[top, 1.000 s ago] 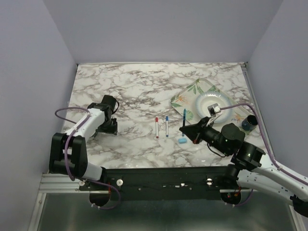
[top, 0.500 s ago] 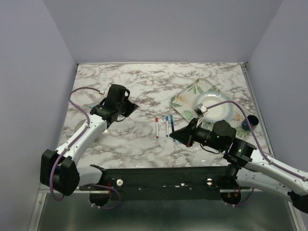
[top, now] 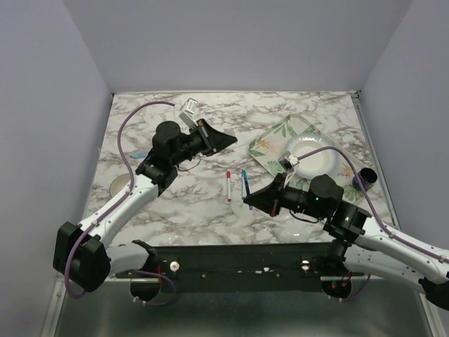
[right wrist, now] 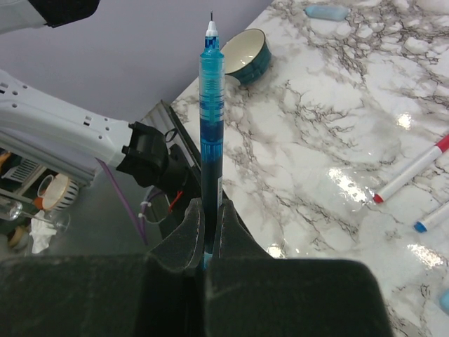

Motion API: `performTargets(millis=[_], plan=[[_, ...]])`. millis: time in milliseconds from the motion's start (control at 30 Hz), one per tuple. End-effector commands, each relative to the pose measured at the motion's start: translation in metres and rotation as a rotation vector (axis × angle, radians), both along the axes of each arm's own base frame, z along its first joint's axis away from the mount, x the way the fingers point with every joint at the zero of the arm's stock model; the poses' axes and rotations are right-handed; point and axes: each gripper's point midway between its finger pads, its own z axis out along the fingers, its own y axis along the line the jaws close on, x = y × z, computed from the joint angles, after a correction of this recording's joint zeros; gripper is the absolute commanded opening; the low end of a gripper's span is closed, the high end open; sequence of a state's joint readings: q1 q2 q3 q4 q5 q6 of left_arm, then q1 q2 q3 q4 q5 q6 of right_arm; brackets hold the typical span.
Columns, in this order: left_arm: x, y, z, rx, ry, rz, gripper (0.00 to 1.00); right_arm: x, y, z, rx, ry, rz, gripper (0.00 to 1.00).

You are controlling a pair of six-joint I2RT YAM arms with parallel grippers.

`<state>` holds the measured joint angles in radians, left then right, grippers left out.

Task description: Insert the pens into the pen caps

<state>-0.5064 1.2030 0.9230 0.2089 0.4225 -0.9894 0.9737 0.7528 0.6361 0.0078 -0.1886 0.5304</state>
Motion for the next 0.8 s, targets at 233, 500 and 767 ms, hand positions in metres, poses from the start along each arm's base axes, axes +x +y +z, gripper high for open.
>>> performTargets(millis=[233,500,767], plan=[[-0.075,-0.018,0.074,-0.127,-0.309,-0.287,0.00,0.014,0.000,0.009,0.007,-0.032,-0.070,0.01],[-0.095,-0.019,0.077,-0.111,-0.350,-0.336,0.00,0.018,0.002,0.032,0.052,-0.068,-0.079,0.01],[-0.098,-0.021,0.076,-0.094,-0.357,-0.348,0.00,0.019,0.005,0.045,0.070,-0.080,-0.070,0.01]])
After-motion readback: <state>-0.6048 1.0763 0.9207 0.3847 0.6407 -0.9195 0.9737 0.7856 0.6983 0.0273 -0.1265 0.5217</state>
